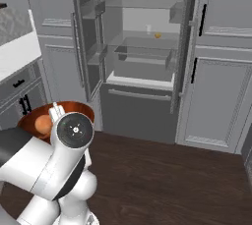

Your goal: Pick the chicken drumstick and onion from their plates and place them in the bowl. Then put the bowl in the fridge.

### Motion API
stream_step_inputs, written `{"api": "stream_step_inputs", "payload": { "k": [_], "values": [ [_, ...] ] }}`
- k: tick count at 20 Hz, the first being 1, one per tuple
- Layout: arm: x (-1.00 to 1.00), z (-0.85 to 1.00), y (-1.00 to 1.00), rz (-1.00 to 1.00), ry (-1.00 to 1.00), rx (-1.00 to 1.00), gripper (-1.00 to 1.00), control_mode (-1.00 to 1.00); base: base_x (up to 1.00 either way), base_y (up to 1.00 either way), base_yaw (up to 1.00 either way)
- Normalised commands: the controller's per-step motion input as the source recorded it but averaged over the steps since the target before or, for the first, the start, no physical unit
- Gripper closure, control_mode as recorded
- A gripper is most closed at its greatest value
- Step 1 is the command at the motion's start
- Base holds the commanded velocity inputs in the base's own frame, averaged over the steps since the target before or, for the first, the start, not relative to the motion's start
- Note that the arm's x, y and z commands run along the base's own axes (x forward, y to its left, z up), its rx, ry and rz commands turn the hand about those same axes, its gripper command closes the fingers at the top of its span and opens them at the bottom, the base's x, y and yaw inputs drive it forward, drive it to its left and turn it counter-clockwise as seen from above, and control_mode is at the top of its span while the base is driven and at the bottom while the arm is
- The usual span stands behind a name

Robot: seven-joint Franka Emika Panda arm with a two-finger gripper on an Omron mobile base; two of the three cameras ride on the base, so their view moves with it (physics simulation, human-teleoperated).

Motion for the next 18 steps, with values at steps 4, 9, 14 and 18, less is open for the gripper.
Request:
{"api": "stream_step_inputs", "payload": {
  "k": [4, 9, 14, 18],
  "values": [
    [0.0, 0.0, 0.0, 0.0, 0.0, 0.0, 1.0, 1.0, 1.0, 0.0, -0.12],
    [0.0, 0.0, 0.0, 0.0, 0.0, 0.0, 1.0, 1.0, 1.0, 0.49, -0.14],
    [0.0, 0.0, 0.0, 0.0, 0.0, 0.0, 1.0, 1.0, 0.95, 0.63, -0.04],
    [0.0, 0.0, 0.0, 0.0, 0.0, 0.0, 1.0, 1.0, 0.63, -0.56, 0.03]
  ]
}}
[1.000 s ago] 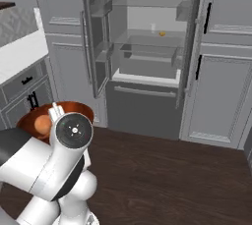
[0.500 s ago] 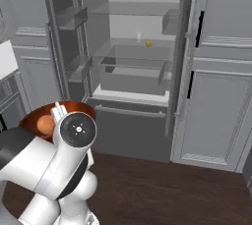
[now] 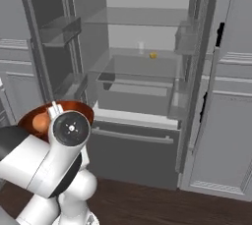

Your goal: Pick the chicken drumstick and onion from their plates and place them in the bowl. Then put the bowl in the fridge.

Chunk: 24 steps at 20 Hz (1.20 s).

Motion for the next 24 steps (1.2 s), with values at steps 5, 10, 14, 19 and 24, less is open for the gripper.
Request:
{"api": "stream_step_inputs", "payload": {
  "k": [5, 10, 14, 19, 24],
  "values": [
    [0.0, 0.0, 0.0, 0.0, 0.0, 0.0, 1.0, 1.0, 0.5, -0.34, 0.08],
    [0.0, 0.0, 0.0, 0.0, 0.0, 0.0, 1.0, 1.0, 0.92, 0.17, 0.01],
    [0.0, 0.0, 0.0, 0.0, 0.0, 0.0, 1.0, 1.0, 0.87, 0.12, 0.01],
    [0.0, 0.0, 0.0, 0.0, 0.0, 0.0, 1.0, 1.0, 0.68, 0.31, 0.0],
    [0.0, 0.0, 0.0, 0.0, 0.0, 0.0, 1.0, 1.0, 0.64, 0.26, 0.0]
  ]
}}
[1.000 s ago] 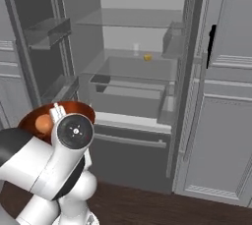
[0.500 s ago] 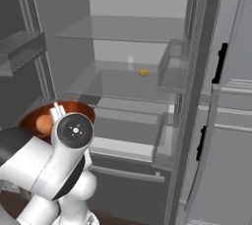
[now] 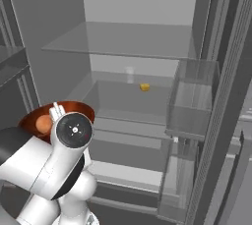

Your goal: Pick the chicken drumstick and onion from their plates and place them in the bowl. Then put the bowl in the fridge.

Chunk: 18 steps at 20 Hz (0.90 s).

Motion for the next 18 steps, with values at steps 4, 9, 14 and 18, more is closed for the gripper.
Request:
{"api": "stream_step_inputs", "payload": {
  "k": [4, 9, 14, 18],
  "values": [
    [0.0, 0.0, 0.0, 0.0, 0.0, 0.0, 1.0, 1.0, 0.55, -0.06, 0.01],
    [0.0, 0.0, 0.0, 0.0, 0.0, 0.0, 1.0, 1.0, 0.42, -0.05, 0.0],
    [0.0, 0.0, 0.0, 0.0, 0.0, 0.0, 1.0, 1.0, 0.27, -0.06, 0.04],
    [0.0, 0.0, 0.0, 0.0, 0.0, 0.0, 1.0, 1.0, 0.14, -0.17, 0.0]
  ]
}}
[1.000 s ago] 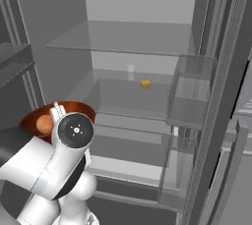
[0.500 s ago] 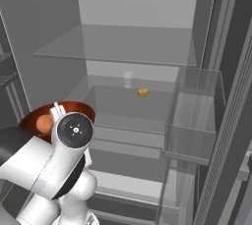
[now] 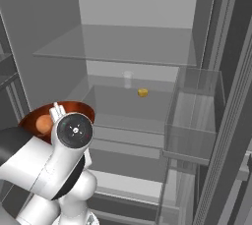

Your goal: Pick the chicken drumstick and onion from their plates and place them in the bowl. Then put the bowl in the fridge.

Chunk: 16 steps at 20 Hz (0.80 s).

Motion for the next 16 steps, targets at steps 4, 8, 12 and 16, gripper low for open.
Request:
{"api": "stream_step_inputs", "payload": {
  "k": [4, 8, 12, 16],
  "values": [
    [0.0, 0.0, 0.0, 0.0, 0.0, 0.0, 1.0, 1.0, 0.03, -0.14, 0.0],
    [0.0, 0.0, -0.04, 0.0, 0.0, 0.0, 1.0, -1.0, 0.0, -0.03, 0.0],
    [0.47, -0.16, -0.09, -0.11, -0.1, 0.0, 1.0, -1.0, 0.0, 0.0, 0.0],
    [0.88, -0.13, 0.0, -0.13, -0.18, 0.0, 1.0, -1.0, 0.0, 0.0, 0.0]
  ]
}}
